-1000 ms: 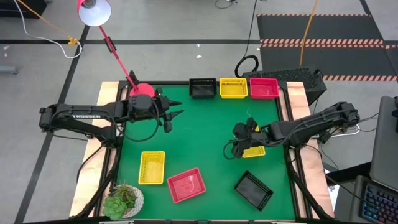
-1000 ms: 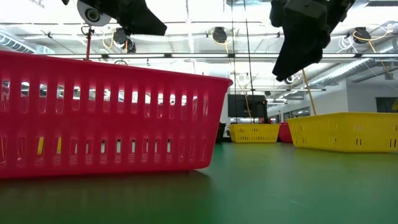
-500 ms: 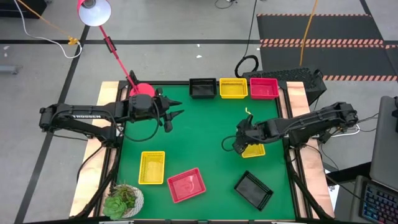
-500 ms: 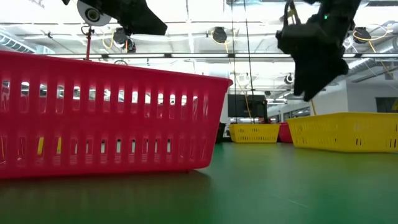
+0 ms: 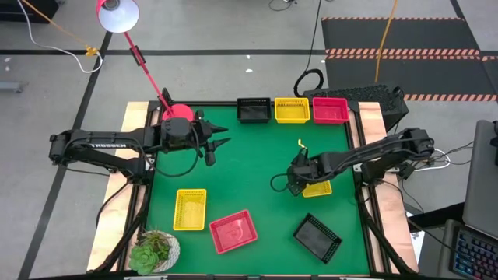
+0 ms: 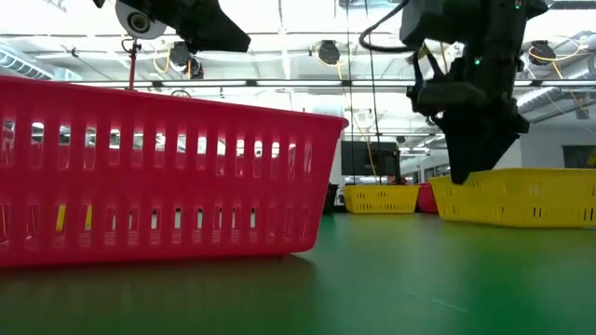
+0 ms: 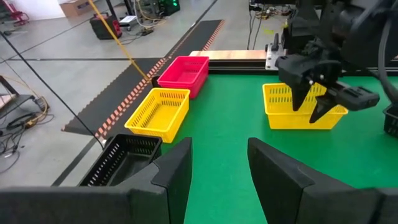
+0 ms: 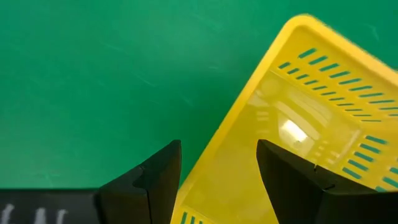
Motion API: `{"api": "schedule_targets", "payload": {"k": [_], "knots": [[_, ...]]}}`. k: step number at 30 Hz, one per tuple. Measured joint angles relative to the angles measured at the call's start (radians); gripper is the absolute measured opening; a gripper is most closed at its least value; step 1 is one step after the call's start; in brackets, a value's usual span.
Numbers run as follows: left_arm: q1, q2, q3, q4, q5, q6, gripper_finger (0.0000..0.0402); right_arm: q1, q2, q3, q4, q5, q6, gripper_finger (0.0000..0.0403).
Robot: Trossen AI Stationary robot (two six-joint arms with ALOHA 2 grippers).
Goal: Stack baskets by color
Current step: Stack the right yellow bin on the top yellow bin
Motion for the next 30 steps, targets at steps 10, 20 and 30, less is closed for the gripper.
{"api": "schedule_targets", "payload": {"k": [10, 20, 30], "knots": [[0.000, 0.000, 0.000, 0.000, 0.001, -0.004, 0.0159, 0.000, 0.027, 0.000, 0.004, 0.009, 0.017, 0.0173], [0.000, 0.000, 0.000, 0.000, 0.001, -0.004, 0.0159, 0.000, 0.027, 0.000, 0.003, 0.029, 0.000, 0.0121], [0.000, 0.000, 0.001, -0.001, 0.002, -0.005, 0.0159, 0.001, 0.027, 0.000, -0.028, -0.023, -0.007, 0.0072]]}}
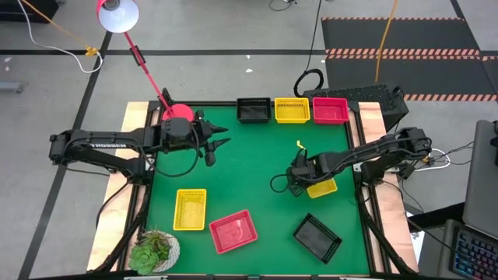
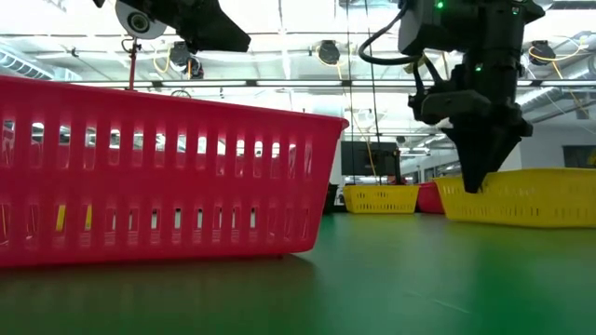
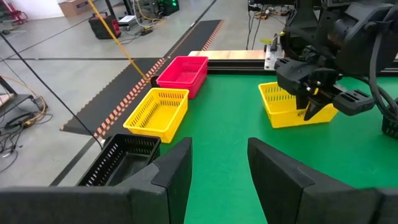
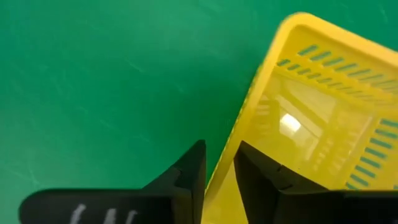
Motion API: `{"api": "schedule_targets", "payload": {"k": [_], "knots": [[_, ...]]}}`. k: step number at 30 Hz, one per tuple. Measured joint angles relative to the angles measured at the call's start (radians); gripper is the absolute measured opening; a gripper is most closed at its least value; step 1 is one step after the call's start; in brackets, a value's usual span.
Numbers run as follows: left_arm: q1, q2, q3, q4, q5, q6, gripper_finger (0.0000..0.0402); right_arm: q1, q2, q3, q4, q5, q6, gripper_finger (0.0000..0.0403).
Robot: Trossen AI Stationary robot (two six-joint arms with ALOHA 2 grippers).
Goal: Stack baskets by color
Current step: Stack the right yellow bin on the top yellow bin
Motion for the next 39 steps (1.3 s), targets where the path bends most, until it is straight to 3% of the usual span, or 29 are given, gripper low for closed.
{"api": "schedule_targets", "payload": {"k": [26, 33, 39], "knots": [[0.000, 0.000, 0.000, -0.001, 0.000, 0.001, 0.0159, 0.015, 0.000, 0.000, -0.149, -0.082, -0.014, 0.0061], [0.000, 0.000, 0.000, -0.001, 0.000, 0.001, 0.0159, 0.015, -0.001, 0.000, -0.182, -0.081, -0.043, 0.0010], [0.000, 0.000, 0.000, -0.001, 0.000, 0.001, 0.0159, 0.014, -0.001, 0.012, -0.200, -0.080, -0.095, 0.0008]]}}
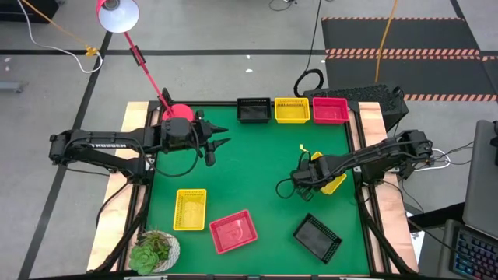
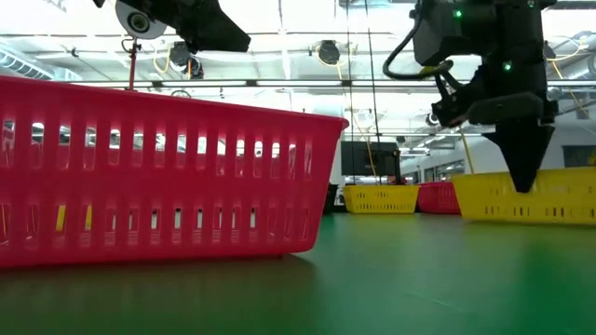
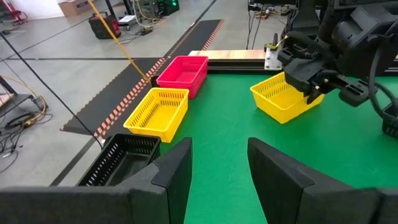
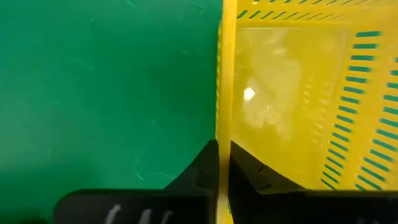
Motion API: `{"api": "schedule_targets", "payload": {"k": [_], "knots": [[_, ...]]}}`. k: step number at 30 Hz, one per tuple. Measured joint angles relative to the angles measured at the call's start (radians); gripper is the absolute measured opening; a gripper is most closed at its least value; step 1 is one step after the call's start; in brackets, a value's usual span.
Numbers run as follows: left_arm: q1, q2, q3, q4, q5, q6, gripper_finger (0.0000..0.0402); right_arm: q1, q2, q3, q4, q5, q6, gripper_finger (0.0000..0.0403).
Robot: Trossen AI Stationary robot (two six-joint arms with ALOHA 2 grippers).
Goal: Stack baskets by color
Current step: Stack the right yellow bin on the top yellow bin
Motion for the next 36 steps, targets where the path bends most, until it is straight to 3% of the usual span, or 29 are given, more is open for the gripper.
{"api": "schedule_targets", "payload": {"k": [13, 21, 36], "knots": [[0.000, 0.000, -0.025, -0.003, 0.000, -0.048, 0.0159, -0.007, 0.000, 0.268, -0.145, 0.068, -0.233, 0.0005], [-0.016, 0.000, -0.039, 0.001, 0.000, -0.073, 0.0159, -0.027, 0.000, 0.436, -0.234, 0.166, -0.378, 0.0005], [-0.056, 0.000, -0.039, 0.020, 0.000, -0.072, 0.0159, -0.070, 0.000, 0.580, -0.324, 0.244, -0.703, 0.0004]]}}
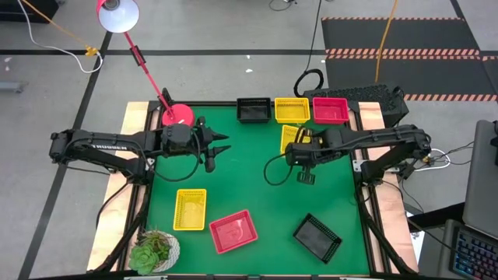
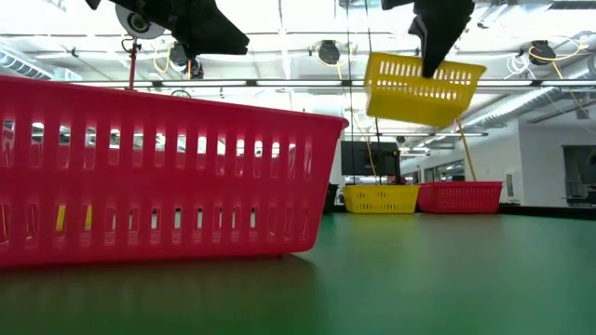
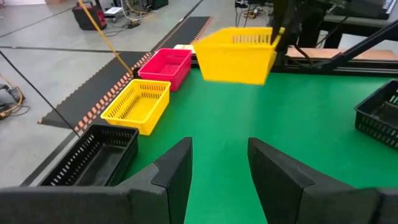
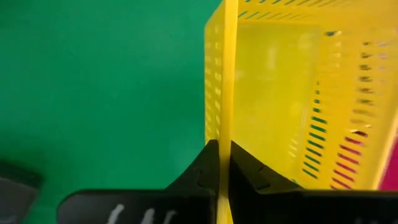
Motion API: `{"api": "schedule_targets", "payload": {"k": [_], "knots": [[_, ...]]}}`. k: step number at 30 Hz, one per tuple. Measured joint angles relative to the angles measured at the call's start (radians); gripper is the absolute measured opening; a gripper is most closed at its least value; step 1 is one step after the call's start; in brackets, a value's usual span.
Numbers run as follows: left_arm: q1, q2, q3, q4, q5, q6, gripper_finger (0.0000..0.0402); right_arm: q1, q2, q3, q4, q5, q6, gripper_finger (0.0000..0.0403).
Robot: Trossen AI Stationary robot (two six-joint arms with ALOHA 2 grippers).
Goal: Stack baskets by color
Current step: Stack the right yellow bin on the top yellow bin
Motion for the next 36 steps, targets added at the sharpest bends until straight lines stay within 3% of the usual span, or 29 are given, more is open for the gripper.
{"api": "schedule_targets", "payload": {"k": [5, 11, 14, 25, 36], "knots": [[-0.002, 0.000, 0.000, 0.000, -0.001, -0.007, 0.0159, -0.021, 0.000, 0.033, -0.007, 0.084, -0.114, 0.0004], [-0.003, 0.000, 0.000, 0.000, -0.001, -0.016, 0.0159, -0.054, 0.000, 0.037, 0.033, 0.277, -0.283, 0.0004], [-0.003, 0.000, 0.000, 0.000, -0.001, -0.017, 0.0159, -0.080, 0.000, 0.037, 0.058, 0.306, -0.374, 0.0004], [-0.003, 0.000, 0.000, -0.001, -0.001, -0.010, 0.0159, -0.254, 0.000, 0.037, 0.159, 0.277, -0.662, 0.0004], [-0.003, 0.000, -0.001, -0.001, -0.001, -0.010, 0.0159, -0.463, 0.000, 0.037, 0.283, 0.147, -0.851, 0.0004]]}}
